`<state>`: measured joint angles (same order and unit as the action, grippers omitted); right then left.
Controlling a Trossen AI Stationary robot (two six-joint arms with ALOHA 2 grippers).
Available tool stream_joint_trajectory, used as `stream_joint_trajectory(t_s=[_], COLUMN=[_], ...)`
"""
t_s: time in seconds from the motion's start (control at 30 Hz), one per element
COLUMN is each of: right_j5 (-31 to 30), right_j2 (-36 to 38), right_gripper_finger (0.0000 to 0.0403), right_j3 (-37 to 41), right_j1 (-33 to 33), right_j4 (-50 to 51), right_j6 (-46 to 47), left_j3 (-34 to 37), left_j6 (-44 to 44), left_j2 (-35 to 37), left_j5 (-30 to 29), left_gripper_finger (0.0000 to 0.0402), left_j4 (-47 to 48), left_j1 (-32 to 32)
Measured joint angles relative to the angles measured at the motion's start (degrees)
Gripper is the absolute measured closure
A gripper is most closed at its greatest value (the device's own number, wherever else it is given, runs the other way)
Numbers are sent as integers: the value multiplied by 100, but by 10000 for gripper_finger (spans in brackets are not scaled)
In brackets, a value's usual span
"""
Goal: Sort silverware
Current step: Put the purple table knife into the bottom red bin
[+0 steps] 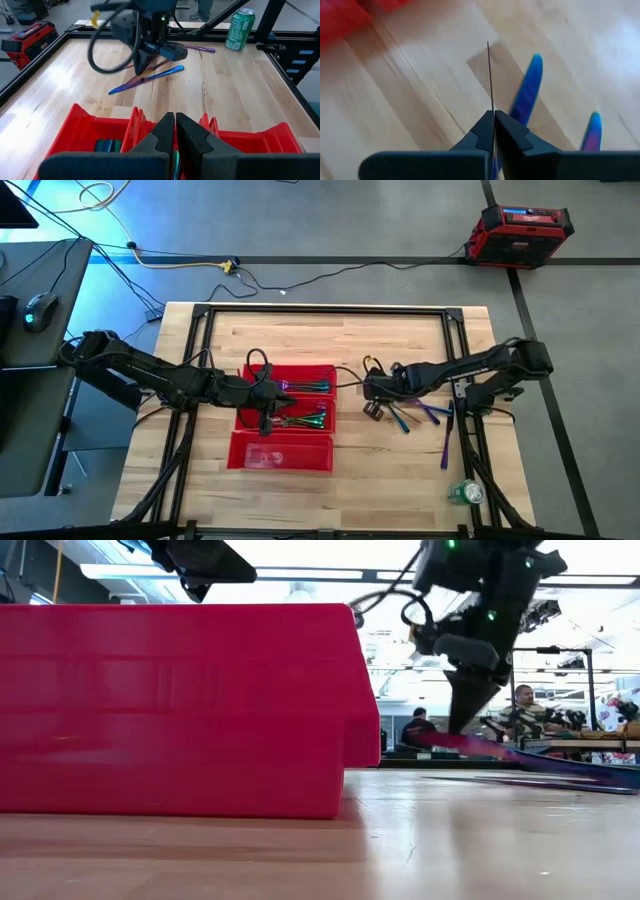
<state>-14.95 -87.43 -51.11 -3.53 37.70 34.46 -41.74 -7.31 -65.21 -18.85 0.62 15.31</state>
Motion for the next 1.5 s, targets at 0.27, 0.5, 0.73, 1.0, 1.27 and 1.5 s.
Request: stream_joint_trajectory(t_s=[0.27,0.5,0.73,1.0,1.27,1.5], right_j5=[408,466,709,1101,1039,766], right_j2=[-365,-613,-245,52,58,64], right_gripper_finger=[402,403,377,262,228,240], right_j3=[523,545,544,548,548,573], right_j1=[55,55,55,50,0,0], right_j4=[-785,-801,-470,775,1276,2185], right_j6=[2,-139,123,829,428,-285], left_j3=[0,0,0,0,0,0], left_j6=[-2,-2,-2,-8,-9,-11], left_j2=[0,0,0,0,0,0], left_j5=[0,0,0,0,0,0], left_gripper_finger=[402,402,402,402,402,402], left_j4=[1,2,3,2,4,7], left_j1=[-2,0,0,-2,0,-1])
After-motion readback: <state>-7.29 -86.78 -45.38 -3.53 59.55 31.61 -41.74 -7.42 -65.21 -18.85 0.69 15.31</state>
